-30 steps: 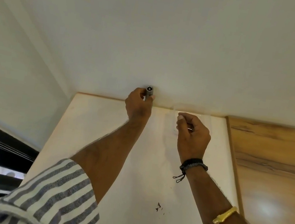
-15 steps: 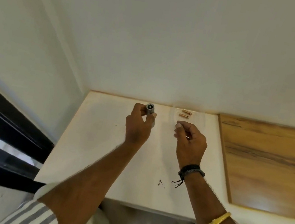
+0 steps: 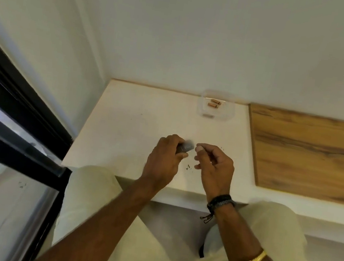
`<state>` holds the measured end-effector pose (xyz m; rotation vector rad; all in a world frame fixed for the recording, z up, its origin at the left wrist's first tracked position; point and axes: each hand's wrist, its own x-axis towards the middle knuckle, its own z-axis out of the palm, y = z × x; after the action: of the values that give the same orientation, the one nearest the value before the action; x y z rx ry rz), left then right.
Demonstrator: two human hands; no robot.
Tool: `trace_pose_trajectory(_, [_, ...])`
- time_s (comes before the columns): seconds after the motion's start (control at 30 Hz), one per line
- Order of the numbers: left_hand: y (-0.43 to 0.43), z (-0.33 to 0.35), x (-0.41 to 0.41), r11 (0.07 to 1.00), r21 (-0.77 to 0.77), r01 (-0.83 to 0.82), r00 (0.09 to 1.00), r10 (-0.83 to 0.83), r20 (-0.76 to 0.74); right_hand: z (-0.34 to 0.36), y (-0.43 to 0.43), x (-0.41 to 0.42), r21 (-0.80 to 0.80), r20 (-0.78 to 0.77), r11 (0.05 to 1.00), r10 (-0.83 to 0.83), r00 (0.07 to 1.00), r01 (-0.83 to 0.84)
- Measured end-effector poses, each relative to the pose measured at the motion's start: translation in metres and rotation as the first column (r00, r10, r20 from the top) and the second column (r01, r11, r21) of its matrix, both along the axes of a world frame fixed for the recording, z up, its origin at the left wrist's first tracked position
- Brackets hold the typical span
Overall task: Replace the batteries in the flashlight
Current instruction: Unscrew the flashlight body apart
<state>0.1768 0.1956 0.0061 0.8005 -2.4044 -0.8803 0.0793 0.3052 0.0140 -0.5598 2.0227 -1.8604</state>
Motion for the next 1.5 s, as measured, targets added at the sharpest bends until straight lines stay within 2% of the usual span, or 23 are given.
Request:
trace_pose_trajectory(0.13, [0.009,-0.002,0.009,0.993,-0.098,0.058,0.997,-0.053,0.052,-0.003,0.006,0.006,0.141,-0.098,0.988,0.072,0.993,-0.058])
trace_pose_trajectory(0.4, [0.007,-0.01,0.015,0.975,-0.163,0.152,0.984,-0.134,0.115,-0.014,0.006,0.005,0.369,-0.176,0.927,0.139,0.974,-0.065])
trace_pose_trajectory(0.57, [0.009,-0.009,0.011,0.982,-0.121,0.148,0.988,-0.142,0.052,-0.016,0.007,0.002,0.345,-0.304,0.937,0.172,0.937,-0.061])
trace_pose_trajectory(0.67, [0.008,-0.009,0.011,0.985,-0.077,0.153,0.988,-0.15,0.032,-0.015,0.007,0.0,0.277,-0.348,0.951,0.233,0.908,-0.138])
trace_pose_trajectory(0.83, [0.002,-0.01,0.01,0.993,-0.065,0.097,0.994,-0.094,0.05,-0.014,0.01,-0.008,0.29,-0.295,0.93,0.309,0.904,-0.224])
trace_pose_trajectory(0.93, [0.0,-0.011,0.01,0.994,-0.062,0.089,0.994,-0.085,0.066,-0.015,0.01,-0.006,0.324,-0.207,0.929,0.253,0.945,-0.177])
trace_pose_trajectory(1.03, [0.0,-0.011,0.012,0.988,-0.079,0.134,0.989,-0.129,0.067,-0.019,0.01,-0.007,0.375,-0.233,0.914,0.252,0.939,-0.152])
trace_pose_trajectory(1.2, [0.001,-0.011,0.013,0.988,-0.081,0.135,0.989,-0.129,0.073,-0.024,0.013,-0.01,0.329,-0.308,0.924,0.299,0.903,-0.194])
trace_pose_trajectory(1.37, [0.001,-0.011,0.014,0.989,-0.071,0.132,0.987,-0.125,0.101,-0.018,0.016,-0.014,0.289,-0.269,0.914,0.364,0.892,-0.286])
trace_pose_trajectory(1.5, [0.002,-0.01,0.014,0.986,-0.072,0.148,0.985,-0.141,0.095,-0.015,0.013,-0.01,0.287,-0.216,0.933,0.286,0.933,-0.22])
